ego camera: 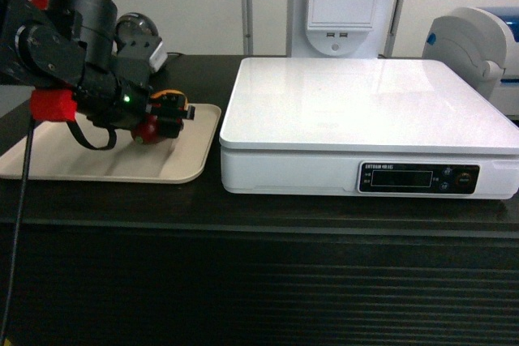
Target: Place dark red mango on scale at checkout
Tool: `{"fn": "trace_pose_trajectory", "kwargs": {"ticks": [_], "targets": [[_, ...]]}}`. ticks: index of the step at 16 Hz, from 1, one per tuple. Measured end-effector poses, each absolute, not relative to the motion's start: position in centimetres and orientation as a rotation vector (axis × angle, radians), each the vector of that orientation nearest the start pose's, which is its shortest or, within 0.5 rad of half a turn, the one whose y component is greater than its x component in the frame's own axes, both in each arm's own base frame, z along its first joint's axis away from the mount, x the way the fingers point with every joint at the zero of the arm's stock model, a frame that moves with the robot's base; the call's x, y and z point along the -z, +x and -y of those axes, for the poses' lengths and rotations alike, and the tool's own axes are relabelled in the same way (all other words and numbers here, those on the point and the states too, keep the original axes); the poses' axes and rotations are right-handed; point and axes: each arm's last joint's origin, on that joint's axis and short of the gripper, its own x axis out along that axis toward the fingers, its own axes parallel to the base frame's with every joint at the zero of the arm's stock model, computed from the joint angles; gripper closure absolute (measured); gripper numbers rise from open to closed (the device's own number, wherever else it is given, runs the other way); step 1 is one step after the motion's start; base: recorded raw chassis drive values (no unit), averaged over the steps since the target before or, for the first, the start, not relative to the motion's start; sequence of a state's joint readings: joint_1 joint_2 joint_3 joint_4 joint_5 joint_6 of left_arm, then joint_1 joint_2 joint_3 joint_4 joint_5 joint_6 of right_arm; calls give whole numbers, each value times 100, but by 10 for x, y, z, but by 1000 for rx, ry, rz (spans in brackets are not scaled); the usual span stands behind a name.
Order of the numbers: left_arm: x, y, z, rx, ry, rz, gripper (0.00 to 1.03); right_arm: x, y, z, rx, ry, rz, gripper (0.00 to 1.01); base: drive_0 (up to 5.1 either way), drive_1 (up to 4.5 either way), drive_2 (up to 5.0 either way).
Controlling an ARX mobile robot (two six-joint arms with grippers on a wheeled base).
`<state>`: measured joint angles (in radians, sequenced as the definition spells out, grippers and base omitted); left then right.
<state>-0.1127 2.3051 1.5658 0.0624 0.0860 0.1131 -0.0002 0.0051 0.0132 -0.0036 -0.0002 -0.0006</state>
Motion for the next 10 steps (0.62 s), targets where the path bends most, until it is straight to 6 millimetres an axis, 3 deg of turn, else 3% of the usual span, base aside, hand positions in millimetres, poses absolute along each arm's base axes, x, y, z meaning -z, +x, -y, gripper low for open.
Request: {"fn": "trace_pose_trajectory", "kwargs": {"ticks": [3,6,8,10], "targets": [[-178,456,80,302,111,-524,40,-167,97,0,0,-1,4,3,0,0,0],[-222,421,122,432,55,-414,41,-167,97,0,0,-1,4,3,0,0,0],[-241,403,153,520,18,-366,41,-167,97,0,0,-1,4,3,0,0,0],[-245,390,183,576,6,-370,41,-167,97,0,0,-1,4,3,0,0,0]]}}
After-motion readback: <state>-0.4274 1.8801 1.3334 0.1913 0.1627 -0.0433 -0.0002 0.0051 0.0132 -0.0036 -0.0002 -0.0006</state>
